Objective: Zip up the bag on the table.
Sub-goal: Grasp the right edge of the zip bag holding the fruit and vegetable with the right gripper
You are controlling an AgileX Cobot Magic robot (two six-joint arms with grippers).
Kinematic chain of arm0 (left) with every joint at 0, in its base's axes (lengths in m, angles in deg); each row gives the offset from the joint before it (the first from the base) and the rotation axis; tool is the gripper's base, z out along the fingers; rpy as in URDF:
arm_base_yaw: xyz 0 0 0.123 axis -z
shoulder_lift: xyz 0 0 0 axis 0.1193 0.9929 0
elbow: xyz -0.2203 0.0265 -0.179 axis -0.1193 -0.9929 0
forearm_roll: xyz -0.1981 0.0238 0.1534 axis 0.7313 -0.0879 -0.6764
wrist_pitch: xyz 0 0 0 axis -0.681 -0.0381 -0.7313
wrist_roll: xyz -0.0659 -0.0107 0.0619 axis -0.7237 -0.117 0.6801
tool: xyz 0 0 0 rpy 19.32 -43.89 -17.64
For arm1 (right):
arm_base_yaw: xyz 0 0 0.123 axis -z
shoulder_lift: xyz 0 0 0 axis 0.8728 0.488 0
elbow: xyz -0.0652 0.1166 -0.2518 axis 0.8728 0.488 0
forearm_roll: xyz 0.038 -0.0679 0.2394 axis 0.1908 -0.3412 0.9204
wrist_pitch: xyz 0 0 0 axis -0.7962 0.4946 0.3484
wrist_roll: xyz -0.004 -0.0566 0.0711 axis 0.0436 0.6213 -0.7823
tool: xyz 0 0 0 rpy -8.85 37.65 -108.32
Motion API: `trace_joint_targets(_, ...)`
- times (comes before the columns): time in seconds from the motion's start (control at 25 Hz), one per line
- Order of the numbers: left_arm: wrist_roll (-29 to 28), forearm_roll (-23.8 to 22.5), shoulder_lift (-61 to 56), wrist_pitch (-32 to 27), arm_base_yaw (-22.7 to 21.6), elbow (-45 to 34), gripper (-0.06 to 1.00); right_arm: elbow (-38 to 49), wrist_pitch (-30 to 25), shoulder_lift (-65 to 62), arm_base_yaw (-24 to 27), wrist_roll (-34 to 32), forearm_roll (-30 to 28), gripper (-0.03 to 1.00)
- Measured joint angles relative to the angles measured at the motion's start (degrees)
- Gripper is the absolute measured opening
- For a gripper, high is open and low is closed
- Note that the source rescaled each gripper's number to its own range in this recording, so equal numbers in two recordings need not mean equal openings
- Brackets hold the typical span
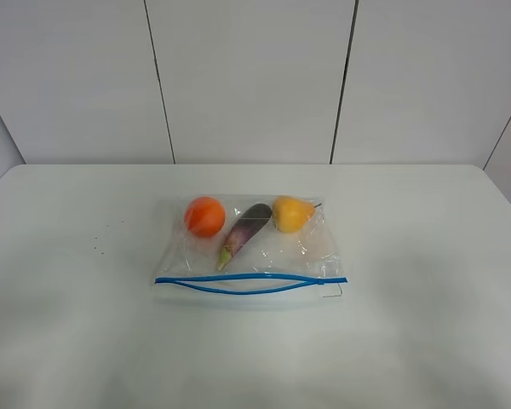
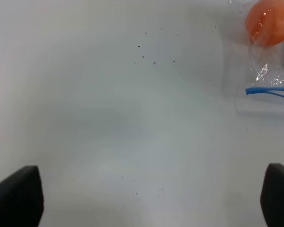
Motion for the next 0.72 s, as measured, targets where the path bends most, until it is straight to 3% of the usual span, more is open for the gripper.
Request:
trace_joint_targets(0.28, 0.0, 0.0, 0.0, 0.0, 0.0, 0.0, 1.0, -0.7, 1.3, 1.0, 0.0, -1.0, 1.8, 1.0)
trace_joint_targets(0.44, 0.0, 0.0, 0.0, 0.0, 0.0, 0.0, 1.0, -3.4, 1.8, 9.7, 0.0, -1.2, 2.2, 1.0)
trace_joint_targets(0.72, 0.0, 0.0, 0.0, 0.0, 0.0, 0.0, 1.0, -5.4, 12.1, 35.0, 0.0, 2.3, 10.2, 1.0)
